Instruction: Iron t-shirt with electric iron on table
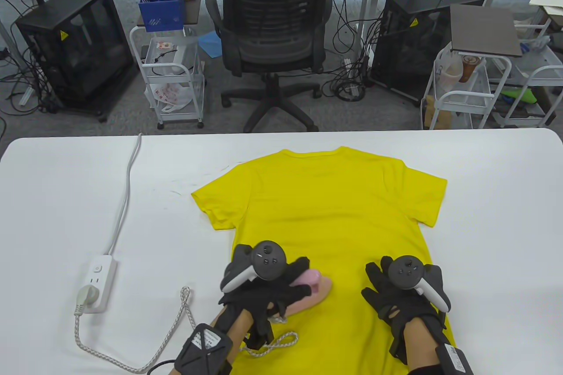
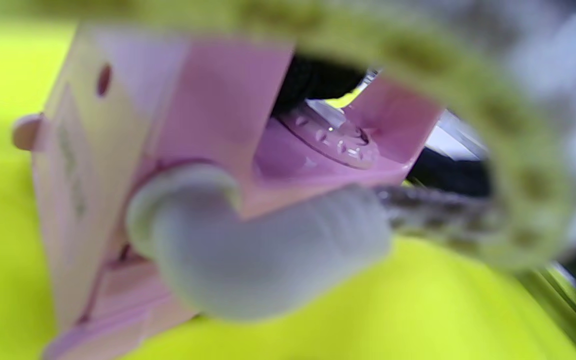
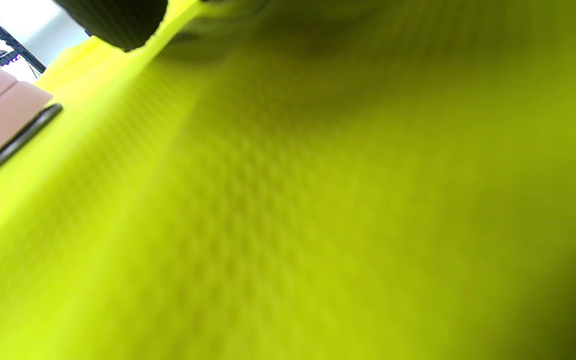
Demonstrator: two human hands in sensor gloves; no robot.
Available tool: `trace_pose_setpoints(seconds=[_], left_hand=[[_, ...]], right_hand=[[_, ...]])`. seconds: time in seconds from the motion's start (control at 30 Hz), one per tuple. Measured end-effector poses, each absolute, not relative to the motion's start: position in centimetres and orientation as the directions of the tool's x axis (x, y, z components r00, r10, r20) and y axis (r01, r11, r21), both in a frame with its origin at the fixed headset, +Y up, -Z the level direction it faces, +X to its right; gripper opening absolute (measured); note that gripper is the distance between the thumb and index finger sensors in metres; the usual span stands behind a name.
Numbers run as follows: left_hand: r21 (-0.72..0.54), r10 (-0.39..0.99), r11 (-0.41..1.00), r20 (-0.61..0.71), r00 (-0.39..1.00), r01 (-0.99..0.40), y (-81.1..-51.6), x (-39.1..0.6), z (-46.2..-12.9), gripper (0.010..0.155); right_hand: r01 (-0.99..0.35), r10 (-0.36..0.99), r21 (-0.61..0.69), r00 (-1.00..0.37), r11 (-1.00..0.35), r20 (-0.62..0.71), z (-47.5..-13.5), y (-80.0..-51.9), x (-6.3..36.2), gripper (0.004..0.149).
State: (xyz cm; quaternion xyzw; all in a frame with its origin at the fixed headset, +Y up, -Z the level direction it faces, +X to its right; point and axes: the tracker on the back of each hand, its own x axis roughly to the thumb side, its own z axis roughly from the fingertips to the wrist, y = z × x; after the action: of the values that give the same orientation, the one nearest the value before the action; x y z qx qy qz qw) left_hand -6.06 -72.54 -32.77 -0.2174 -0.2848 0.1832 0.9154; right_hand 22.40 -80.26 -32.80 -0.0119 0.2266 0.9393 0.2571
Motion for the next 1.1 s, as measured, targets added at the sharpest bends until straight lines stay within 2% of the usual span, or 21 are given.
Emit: trace_pose_setpoints(seconds=[0.1,0.17,0.2,0.27,0.33,0.43,0.5,0.57,0.73,0.83,0.9,0.97,1.1], left_hand=[[-0.483,0.409,0.867,0.556,0.724,-0.119,-72.4,-3.8,-31.2,0.072],[-0.462,0.392,0.878,0.542,0.743,-0.126,-72.2,-3.9,-31.3,0.072],[-0.451,0.39,0.88,0.505,0.77,-0.15,-72.2,-4.3,-31.6,0.072],[-0.339,0.326,0.922,0.408,0.853,-0.19,-72.1,-5.8,-32.6,0.072],[-0.232,0.291,0.942,0.21,0.933,-0.242,-72.2,-8.6,-34.2,0.073],[-0.199,0.381,0.908,0.02,0.924,-0.37,-72.5,-12.3,-35.6,0.073],[-0.229,0.438,0.874,-0.012,0.899,-0.429,-72.6,-13.5,-35.9,0.073],[-0.263,0.452,0.865,0.038,0.891,-0.427,-72.6,-13.1,-35.8,0.073],[-0.505,0.496,0.82,0.387,0.778,-0.272,-72.8,-7.5,-33.7,0.071],[-0.528,0.456,0.838,0.533,0.713,-0.141,-72.6,-4.0,-31.4,0.071],[-0.509,0.425,0.856,0.583,0.693,-0.097,-72.5,-3.1,-30.6,0.071],[-0.478,0.399,0.872,0.565,0.722,-0.107,-72.2,-3.3,-30.7,0.071],[-0.323,0.319,0.925,0.38,0.868,-0.199,-72.2,-6.5,-33.0,0.072]], right_hand=[[-0.487,0.477,0.421,-0.868,-0.765,-0.137,-32.8,-80.3,22.4,0.067],[-0.485,0.476,0.422,-0.869,-0.766,-0.135,-32.8,-80.3,22.4,0.067],[-0.485,0.476,0.422,-0.869,-0.766,-0.135,-32.8,-80.3,22.4,0.067],[-0.485,0.477,0.423,-0.869,-0.765,-0.134,-32.8,-80.3,22.4,0.067],[-0.49,0.483,0.423,-0.866,-0.762,-0.133,-32.7,-80.3,22.4,0.067],[-0.498,0.492,0.424,-0.861,-0.757,-0.133,-32.6,-80.3,22.6,0.067],[-0.498,0.491,0.422,-0.861,-0.757,-0.135,-32.6,-80.3,22.6,0.066],[-0.492,0.482,0.423,-0.865,-0.761,-0.139,-32.6,-80.3,22.5,0.066],[-0.485,0.469,0.417,-0.871,-0.769,-0.147,-32.7,-80.3,22.2,0.067],[-0.505,0.49,0.418,-0.858,-0.755,-0.15,-32.7,-80.4,22.4,0.066],[-0.502,0.488,0.418,-0.86,-0.758,-0.149,-32.7,-80.4,22.4,0.067],[-0.499,0.485,0.418,-0.862,-0.759,-0.149,-32.7,-80.4,22.4,0.067],[-0.497,0.483,0.418,-0.863,-0.76,-0.148,-32.7,-80.4,22.4,0.067]])
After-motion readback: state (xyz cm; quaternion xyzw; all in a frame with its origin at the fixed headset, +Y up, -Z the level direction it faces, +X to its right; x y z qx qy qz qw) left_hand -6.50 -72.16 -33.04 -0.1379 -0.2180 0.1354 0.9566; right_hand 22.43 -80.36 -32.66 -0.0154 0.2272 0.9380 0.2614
